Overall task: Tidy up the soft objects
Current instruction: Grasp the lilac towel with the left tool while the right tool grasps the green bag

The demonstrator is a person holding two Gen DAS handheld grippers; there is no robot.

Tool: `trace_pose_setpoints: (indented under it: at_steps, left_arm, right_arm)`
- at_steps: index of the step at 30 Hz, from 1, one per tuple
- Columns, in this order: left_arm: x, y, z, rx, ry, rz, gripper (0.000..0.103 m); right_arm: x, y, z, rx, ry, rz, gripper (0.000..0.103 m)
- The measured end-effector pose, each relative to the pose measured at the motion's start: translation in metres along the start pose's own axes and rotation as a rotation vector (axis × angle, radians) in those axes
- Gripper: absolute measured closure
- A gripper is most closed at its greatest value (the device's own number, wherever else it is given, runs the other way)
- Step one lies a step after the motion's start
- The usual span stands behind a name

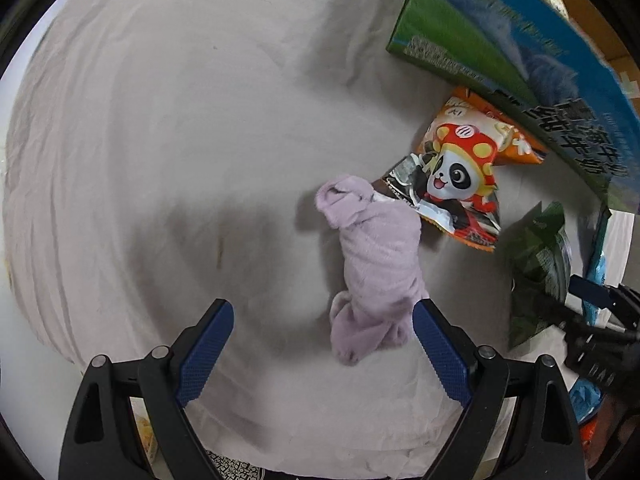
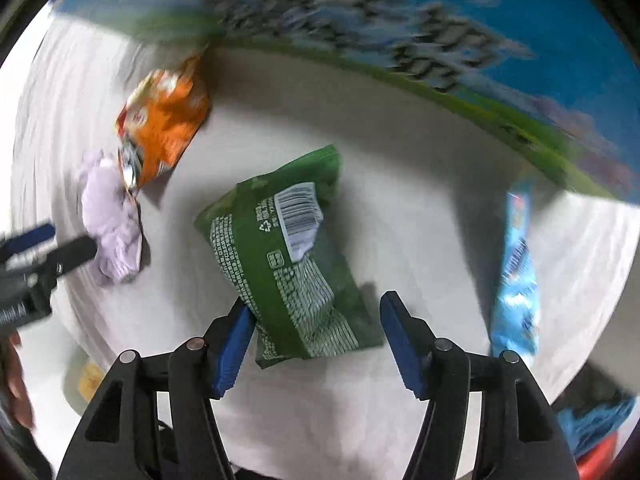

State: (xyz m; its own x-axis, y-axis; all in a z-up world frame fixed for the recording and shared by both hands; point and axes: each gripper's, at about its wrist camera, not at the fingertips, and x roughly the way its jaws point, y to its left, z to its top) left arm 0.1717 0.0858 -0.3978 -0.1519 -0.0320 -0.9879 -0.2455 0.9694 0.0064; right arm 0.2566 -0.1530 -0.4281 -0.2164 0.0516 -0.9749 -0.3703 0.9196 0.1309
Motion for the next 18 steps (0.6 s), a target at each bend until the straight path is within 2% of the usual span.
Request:
trace_pose_setpoints:
  at_steps: [1, 2, 4, 8, 11, 13, 15, 16, 17, 18]
  left_arm:
    - [0.005, 0.0, 0.002, 0.0, 0.013, -0.002, 0.011]
    - [0.011, 0.001, 0.004, 0.0, 0.03, -0.016, 0.011]
    - [0.023, 0.003, 0.008, -0.008, 0.061, -0.063, 0.011]
    - [0.033, 0.005, 0.01, -0.022, 0.083, -0.126, 0.011]
    - [0.041, -0.001, 0.013, -0.007, 0.089, -0.124, 0.012]
    - [0.046, -0.004, 0.013, -0.007, 0.09, -0.118, 0.03]
    - [0.048, -0.009, 0.012, 0.001, 0.081, -0.1, 0.038]
    - [0.048, -0.017, 0.011, 0.009, 0.066, -0.095, 0.053]
    - [0.044, -0.022, 0.01, 0.022, 0.055, -0.106, 0.063]
    - [0.041, -0.025, 0.008, 0.026, 0.053, -0.114, 0.067]
  right_arm:
    - [0.004, 0.002, 0.0, 0.007, 0.0, -0.003, 0.054]
    - [0.007, 0.002, -0.001, 0.043, 0.01, 0.032, 0.054]
    - [0.009, 0.003, -0.015, 0.128, 0.011, 0.027, 0.061]
    - [0.001, -0.02, -0.032, 0.249, 0.013, 0.042, 0.063]
    - [0.007, -0.025, -0.043, 0.274, 0.001, 0.072, 0.061]
    - [0.008, -0.027, -0.045, 0.289, 0.002, 0.08, 0.06]
    - [0.006, -0.028, -0.049, 0.293, 0.002, 0.08, 0.061]
    - [0.005, -0.028, -0.05, 0.292, 0.001, 0.076, 0.062]
    - [0.001, -0.03, -0.05, 0.292, 0.002, 0.069, 0.063]
    - [-0.004, -0.041, -0.038, 0.292, 0.008, 0.064, 0.065]
